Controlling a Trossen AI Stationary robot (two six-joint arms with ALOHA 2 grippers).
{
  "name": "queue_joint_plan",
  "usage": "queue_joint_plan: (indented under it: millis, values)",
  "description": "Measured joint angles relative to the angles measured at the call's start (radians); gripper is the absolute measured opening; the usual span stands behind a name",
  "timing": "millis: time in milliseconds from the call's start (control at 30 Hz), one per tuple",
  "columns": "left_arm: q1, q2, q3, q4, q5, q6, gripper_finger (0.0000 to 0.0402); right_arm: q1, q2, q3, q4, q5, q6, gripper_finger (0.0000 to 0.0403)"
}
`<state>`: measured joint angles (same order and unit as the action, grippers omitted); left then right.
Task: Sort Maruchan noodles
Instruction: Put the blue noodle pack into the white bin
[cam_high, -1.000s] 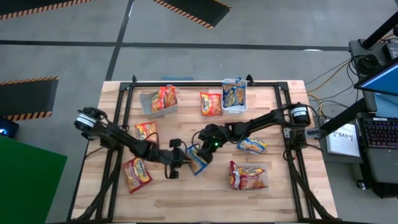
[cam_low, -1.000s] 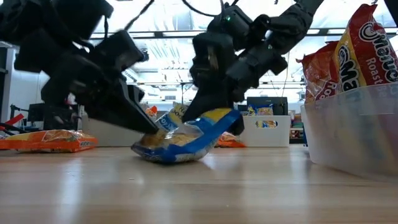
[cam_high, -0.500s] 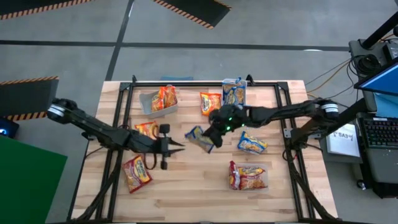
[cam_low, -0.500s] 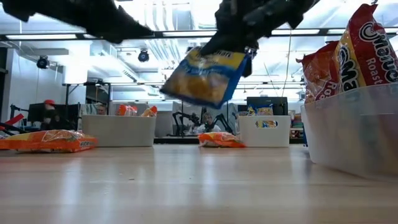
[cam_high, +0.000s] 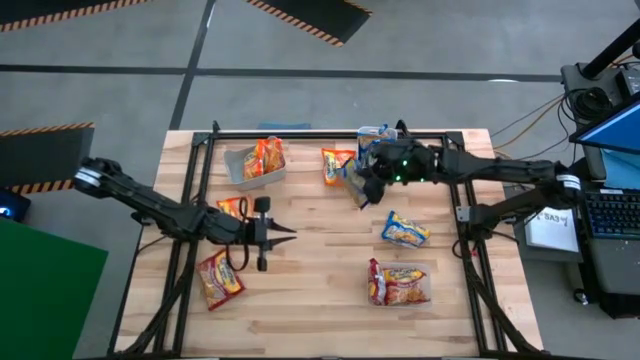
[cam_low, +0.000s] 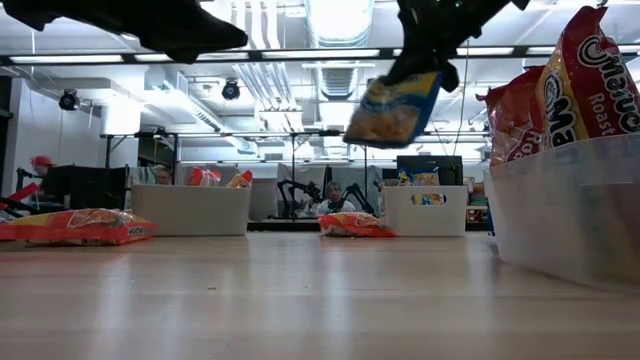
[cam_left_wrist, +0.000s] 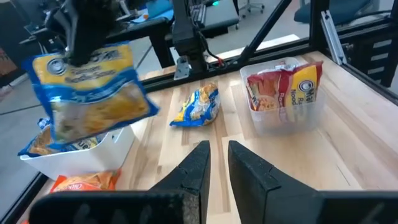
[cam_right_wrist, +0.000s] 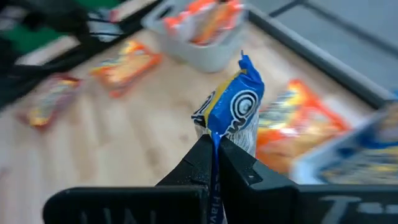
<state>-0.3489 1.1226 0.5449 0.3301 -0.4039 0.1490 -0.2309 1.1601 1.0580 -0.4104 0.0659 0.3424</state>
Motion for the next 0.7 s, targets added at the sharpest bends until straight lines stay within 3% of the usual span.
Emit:
queue_joint_plan:
  millis: [400, 700]
  values:
    - [0.0, 0.042, 0.0, 0.081, -0.006, 0.044, 0.004, -0.239, 0.036, 0.0, 0.005, 0.066, -0.18, 0.0008]
    - [0.0, 0.042, 0.0, 0.081, -0.006, 0.044, 0.004, -0.293, 0.149, 0.0, 0.097, 0.065, -0.191, 0.0008]
